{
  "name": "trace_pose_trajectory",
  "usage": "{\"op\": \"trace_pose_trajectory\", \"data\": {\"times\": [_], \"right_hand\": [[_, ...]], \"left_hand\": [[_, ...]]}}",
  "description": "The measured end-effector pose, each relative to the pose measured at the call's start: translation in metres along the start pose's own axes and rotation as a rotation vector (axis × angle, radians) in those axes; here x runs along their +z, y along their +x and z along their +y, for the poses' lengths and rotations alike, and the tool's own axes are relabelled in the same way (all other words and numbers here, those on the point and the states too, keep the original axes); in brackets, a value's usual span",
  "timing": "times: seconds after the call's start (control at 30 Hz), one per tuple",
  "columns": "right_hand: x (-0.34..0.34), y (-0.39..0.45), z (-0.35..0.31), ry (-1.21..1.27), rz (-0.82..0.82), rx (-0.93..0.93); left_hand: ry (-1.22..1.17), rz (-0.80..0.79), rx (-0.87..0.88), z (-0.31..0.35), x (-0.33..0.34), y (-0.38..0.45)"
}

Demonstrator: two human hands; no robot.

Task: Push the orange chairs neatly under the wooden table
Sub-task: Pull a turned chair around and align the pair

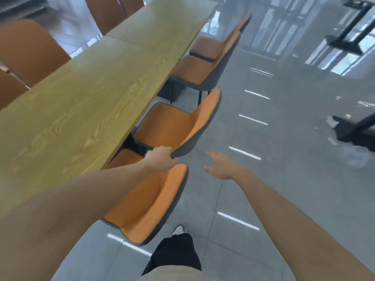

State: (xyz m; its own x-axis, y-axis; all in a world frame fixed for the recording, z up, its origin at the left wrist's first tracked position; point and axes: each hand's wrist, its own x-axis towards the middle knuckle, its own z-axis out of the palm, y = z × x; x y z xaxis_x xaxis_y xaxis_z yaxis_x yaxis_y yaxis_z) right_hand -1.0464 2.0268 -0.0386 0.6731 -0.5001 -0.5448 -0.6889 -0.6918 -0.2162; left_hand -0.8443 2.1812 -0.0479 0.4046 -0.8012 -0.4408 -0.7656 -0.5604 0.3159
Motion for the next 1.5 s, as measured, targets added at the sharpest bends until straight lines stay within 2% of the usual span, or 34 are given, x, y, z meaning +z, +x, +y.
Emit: {"op": "trace_pose_trajectory", "data": {"times": [0.1, 0.27, 0.4, 0.57, 0.77, 0.93, 1.07, 1.17, 1.23, 1.37, 1.5], "right_hand": [[-0.029, 0.046, 0.009, -0.055, -0.026, -0.106], [-0.079, 0.11, 0.019, -0.123, -0.036, -0.286], [-0.111, 0.152, 0.021, -0.156, 0.03, -0.372], [-0.128, 0.201, 0.025, -0.302, 0.098, -0.533], [-0.132, 0.267, 0.037, -0.488, -0.098, -0.633], [-0.116, 0.296, 0.063, -0.709, -0.252, -0.731], [-0.11, 0.308, 0.067, -0.884, -0.203, -0.877], [-0.111, 0.315, 0.066, -0.87, -0.24, -0.928], [-0.116, 0.321, 0.068, -0.883, -0.223, -0.938], [-0.115, 0.328, 0.075, -0.861, -0.183, -0.918], [-0.103, 0.323, 0.072, -0.827, -0.045, -0.927]], "left_hand": [[-0.062, 0.023, -0.106, 0.001, -0.006, 0.032], [-0.105, 0.152, -0.222, 0.014, -0.017, 0.082], [-0.157, 0.279, -0.291, 0.022, -0.022, 0.097], [-0.248, 0.321, -0.46, 0.029, -0.014, 0.101], [-0.473, 0.388, -0.75, 0.057, 0.015, 0.098], [-0.552, 0.389, -0.902, 0.095, 0.045, 0.091], [-0.633, 0.311, -1.032, 0.103, 0.072, 0.078], [-0.653, 0.113, -1.004, 0.095, 0.096, 0.061], [-0.582, 0.035, -0.931, 0.092, 0.107, 0.049], [-0.401, 0.024, -0.897, 0.088, 0.13, 0.039], [-0.337, 0.108, -0.897, 0.088, 0.139, 0.043]]}}
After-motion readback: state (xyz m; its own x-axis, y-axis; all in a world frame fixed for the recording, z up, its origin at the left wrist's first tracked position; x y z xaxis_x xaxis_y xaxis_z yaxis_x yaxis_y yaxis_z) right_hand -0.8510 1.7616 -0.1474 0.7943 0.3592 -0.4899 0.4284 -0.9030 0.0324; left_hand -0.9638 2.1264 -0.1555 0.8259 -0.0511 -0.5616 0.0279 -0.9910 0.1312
